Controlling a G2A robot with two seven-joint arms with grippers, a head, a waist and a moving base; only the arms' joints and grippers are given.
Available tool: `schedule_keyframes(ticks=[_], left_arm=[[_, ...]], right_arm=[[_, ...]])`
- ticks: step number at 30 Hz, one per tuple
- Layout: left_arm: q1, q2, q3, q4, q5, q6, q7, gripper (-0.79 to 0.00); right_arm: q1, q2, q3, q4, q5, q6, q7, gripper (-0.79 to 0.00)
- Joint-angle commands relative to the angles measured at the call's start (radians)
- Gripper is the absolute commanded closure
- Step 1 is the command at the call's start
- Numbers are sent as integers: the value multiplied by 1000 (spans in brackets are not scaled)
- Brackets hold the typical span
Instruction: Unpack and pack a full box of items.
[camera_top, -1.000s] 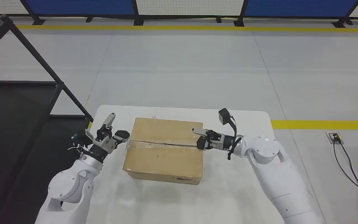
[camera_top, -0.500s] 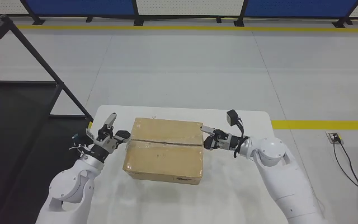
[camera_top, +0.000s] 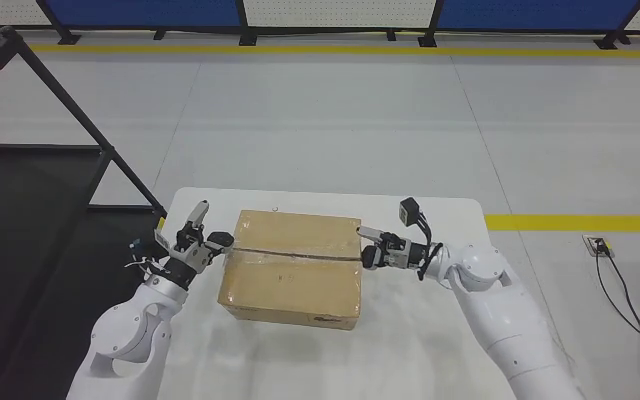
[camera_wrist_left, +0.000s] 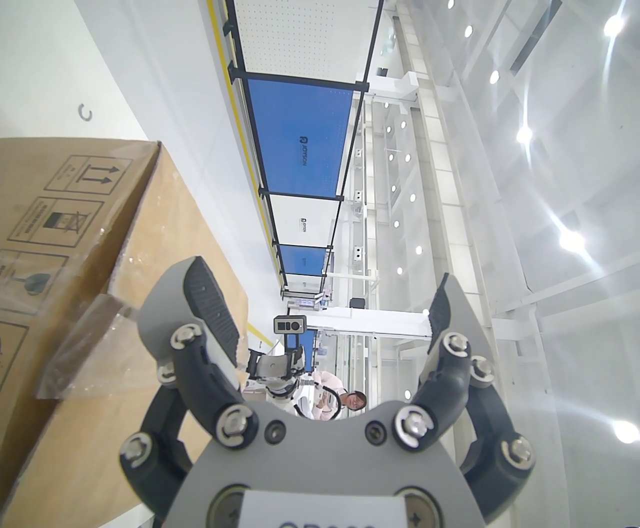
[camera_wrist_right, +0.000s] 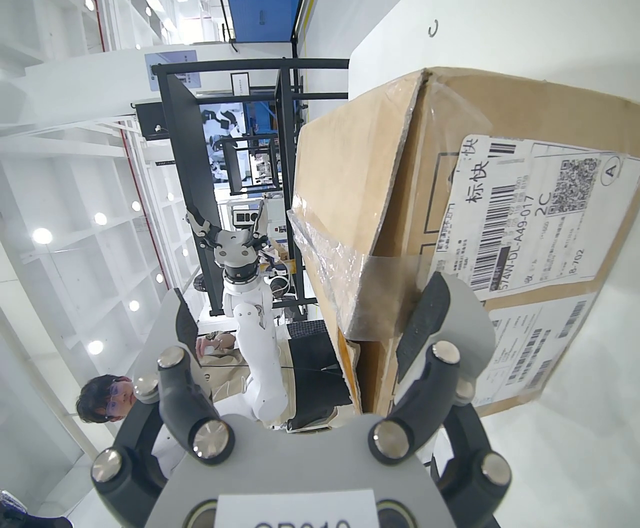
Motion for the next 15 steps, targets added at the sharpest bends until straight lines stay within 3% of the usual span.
schedule_keyframes(ticks=[1, 7, 15], left_arm=[[0, 0, -1, -1, 1, -3, 5, -785], [7, 5, -59, -16, -11, -16, 24, -785], [50, 18, -181, -43, -60, -1, 6, -785]], right_arm=[[6, 0, 1, 16, 4, -21, -13, -785], [-10, 22, 75, 2, 22, -83, -67, -785], [-132, 65, 224, -194, 42, -135, -153, -785]])
